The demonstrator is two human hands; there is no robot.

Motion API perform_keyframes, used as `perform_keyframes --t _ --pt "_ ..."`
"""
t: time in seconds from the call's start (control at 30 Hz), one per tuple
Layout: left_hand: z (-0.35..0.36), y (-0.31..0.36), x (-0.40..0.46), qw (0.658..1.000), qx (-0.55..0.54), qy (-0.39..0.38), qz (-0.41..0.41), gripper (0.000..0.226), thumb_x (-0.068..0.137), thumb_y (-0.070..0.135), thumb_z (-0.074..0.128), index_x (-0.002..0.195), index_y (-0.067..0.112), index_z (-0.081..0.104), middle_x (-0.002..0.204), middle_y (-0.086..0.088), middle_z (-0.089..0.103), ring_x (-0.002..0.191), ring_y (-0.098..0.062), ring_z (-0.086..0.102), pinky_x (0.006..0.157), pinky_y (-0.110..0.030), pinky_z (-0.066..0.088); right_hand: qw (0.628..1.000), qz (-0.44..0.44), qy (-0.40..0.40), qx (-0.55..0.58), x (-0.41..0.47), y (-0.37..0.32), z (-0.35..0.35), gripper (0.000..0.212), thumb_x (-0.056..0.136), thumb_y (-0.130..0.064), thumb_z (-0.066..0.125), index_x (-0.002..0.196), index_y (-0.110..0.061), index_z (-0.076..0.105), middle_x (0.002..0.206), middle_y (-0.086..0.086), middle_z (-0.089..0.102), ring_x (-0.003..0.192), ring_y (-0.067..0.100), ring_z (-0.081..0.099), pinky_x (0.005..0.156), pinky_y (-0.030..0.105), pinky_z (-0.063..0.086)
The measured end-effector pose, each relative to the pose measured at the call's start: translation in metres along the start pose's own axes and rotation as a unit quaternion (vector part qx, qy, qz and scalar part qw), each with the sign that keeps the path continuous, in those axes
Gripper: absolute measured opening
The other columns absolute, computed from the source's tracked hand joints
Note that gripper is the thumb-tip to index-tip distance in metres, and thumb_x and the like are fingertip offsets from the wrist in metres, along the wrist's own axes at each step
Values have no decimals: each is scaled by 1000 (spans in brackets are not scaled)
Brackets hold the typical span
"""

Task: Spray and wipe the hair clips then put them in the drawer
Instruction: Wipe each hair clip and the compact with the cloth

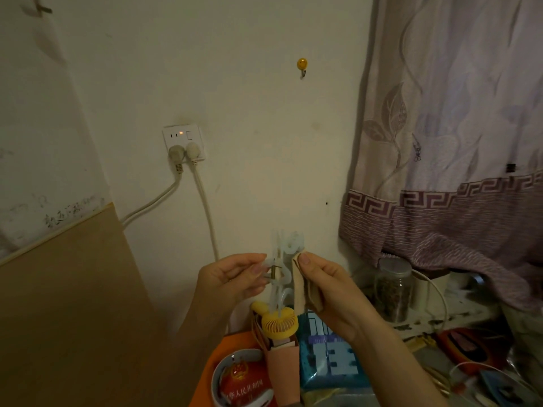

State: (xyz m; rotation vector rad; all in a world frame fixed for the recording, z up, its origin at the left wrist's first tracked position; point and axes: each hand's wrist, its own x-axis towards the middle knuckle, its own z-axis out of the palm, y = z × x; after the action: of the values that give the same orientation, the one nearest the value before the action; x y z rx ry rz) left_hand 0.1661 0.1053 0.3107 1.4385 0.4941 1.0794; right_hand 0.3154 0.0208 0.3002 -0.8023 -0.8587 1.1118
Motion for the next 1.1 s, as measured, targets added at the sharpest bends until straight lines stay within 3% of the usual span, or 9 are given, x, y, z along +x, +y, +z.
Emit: perform_keyframes --t 0.17,0.23,0.3,0.4,0.6,0.7,0.83,1.0,1.1 --pt "0 2 0 996 81 -13 30 22 80 5 67 78 25 76 79 -2 75 72 -12 72 60 -18 54 999 -36 18 6 0 2 0 37 80 -25 59 102 5 66 77 11 69 62 15 64 58 25 55" --pt "3 5 0 993 105 -20 46 16 81 12 67 85 25 75 82 4 76 78 -9 71 63 -15 53 998 -47 44 -13 -1 3 0 38 81 -26 59 103 4 67 81 14 68 64 17 63 58 25 54" --pt "7 9 -3 991 117 -37 61 20 73 25 68 92 22 74 84 12 75 82 -2 70 65 -11 51 996 -56 63 -22 -2 5 -1 39 81 -25 59 106 4 68 88 19 68 69 20 64 59 27 55" --pt "13 13 -9 988 112 -74 73 35 64 27 70 98 20 72 83 20 73 82 4 69 66 -7 50 995 -72 69 -19 -4 8 0 37 80 -23 59 106 2 68 88 17 72 71 20 68 59 25 56" --pt "13 7 -15 990 95 -91 57 37 61 25 77 97 31 70 93 17 74 85 -6 71 66 -13 53 992 -83 83 -47 -11 15 2 35 80 -24 61 105 -1 70 92 17 73 74 21 70 59 25 56" --pt "10 6 -17 987 104 -107 55 39 51 37 83 88 43 74 95 20 73 87 -6 71 68 -15 54 990 -96 82 -59 -16 17 1 29 80 -22 61 99 -5 73 86 13 74 71 18 71 58 22 55" --pt "6 -2 -20 989 106 -97 40 62 32 55 90 91 51 72 98 19 71 85 -12 72 69 -21 57 986 -115 91 -83 -23 20 0 23 80 -23 62 92 -8 75 77 8 74 64 12 69 55 18 52" --pt "4 -4 -28 985 117 -117 58 42 48 45 81 86 59 69 93 27 69 85 0 70 65 -11 52 978 -121 132 -107 -34 27 4 26 79 -30 62 82 -9 77 73 10 72 61 14 67 54 21 53" --pt "0 -10 -32 984 114 -132 38 36 52 45 78 85 58 69 92 24 71 94 4 66 67 -12 52 972 -115 176 -100 -44 32 4 36 78 -33 64 87 1 74 80 27 65 69 30 62 57 30 56"
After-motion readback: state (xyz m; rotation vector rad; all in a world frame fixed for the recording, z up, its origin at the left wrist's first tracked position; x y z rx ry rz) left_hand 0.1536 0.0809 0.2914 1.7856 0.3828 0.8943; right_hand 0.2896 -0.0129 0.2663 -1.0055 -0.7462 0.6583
